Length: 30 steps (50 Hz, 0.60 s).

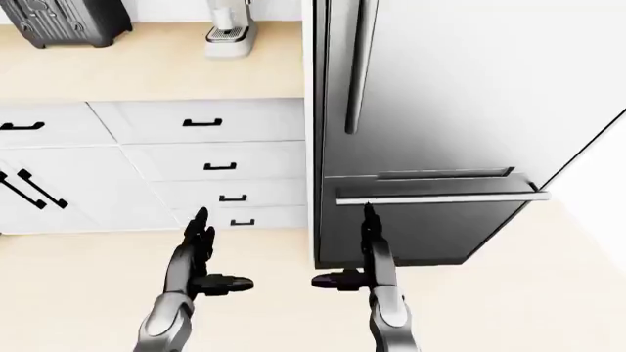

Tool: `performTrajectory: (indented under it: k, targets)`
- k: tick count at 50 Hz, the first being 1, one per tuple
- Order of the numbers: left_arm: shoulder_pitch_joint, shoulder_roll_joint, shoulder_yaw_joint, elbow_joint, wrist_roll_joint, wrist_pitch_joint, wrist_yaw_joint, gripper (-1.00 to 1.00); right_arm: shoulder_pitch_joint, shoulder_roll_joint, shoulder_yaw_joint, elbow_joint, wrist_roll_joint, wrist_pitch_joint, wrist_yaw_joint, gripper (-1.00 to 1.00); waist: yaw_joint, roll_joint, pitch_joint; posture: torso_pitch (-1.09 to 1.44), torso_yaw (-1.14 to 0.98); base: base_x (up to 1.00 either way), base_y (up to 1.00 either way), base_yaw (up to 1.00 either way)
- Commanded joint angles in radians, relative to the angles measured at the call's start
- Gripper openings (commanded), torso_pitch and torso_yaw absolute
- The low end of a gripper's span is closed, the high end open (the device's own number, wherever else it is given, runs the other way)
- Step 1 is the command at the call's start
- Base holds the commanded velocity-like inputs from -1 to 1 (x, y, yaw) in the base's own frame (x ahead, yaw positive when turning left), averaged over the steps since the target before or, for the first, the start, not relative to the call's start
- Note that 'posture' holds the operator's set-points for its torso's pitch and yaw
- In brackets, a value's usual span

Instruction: Press the button on the coffee machine to serve coffee.

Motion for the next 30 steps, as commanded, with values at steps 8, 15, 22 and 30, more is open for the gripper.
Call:
performTrajectory:
  k: [8,15,22,30]
  targets:
    - [-0.018,0.002,-0.001,-0.103,-0.005,-0.055,-0.006,1.00,-0.021,-0.007,-0.011,-0.094,0.005,-0.057,-0.005,1.00,0.008,-0.008,-0.075,0.00,0.00,0.00,0.00,0.00]
    - [-0.026,0.002,0.003,-0.082,-0.006,-0.069,-0.002,1.00,-0.018,-0.007,-0.010,-0.109,-0.012,-0.049,-0.018,1.00,0.009,-0.005,-0.079,0.00,0.00,0.00,0.00,0.00]
    - [-0.029,0.000,0.008,-0.071,-0.003,-0.064,0.020,1.00,-0.031,-0.013,-0.026,-0.192,-0.012,0.021,-0.030,1.00,0.009,-0.006,-0.090,0.00,0.00,0.00,0.00,0.00]
    - [-0.055,0.013,0.027,-0.195,-0.020,0.078,0.029,1.00,-0.079,-0.011,-0.017,-0.343,-0.024,0.212,-0.068,1.00,0.007,-0.005,-0.090,0.00,0.00,0.00,0.00,0.00]
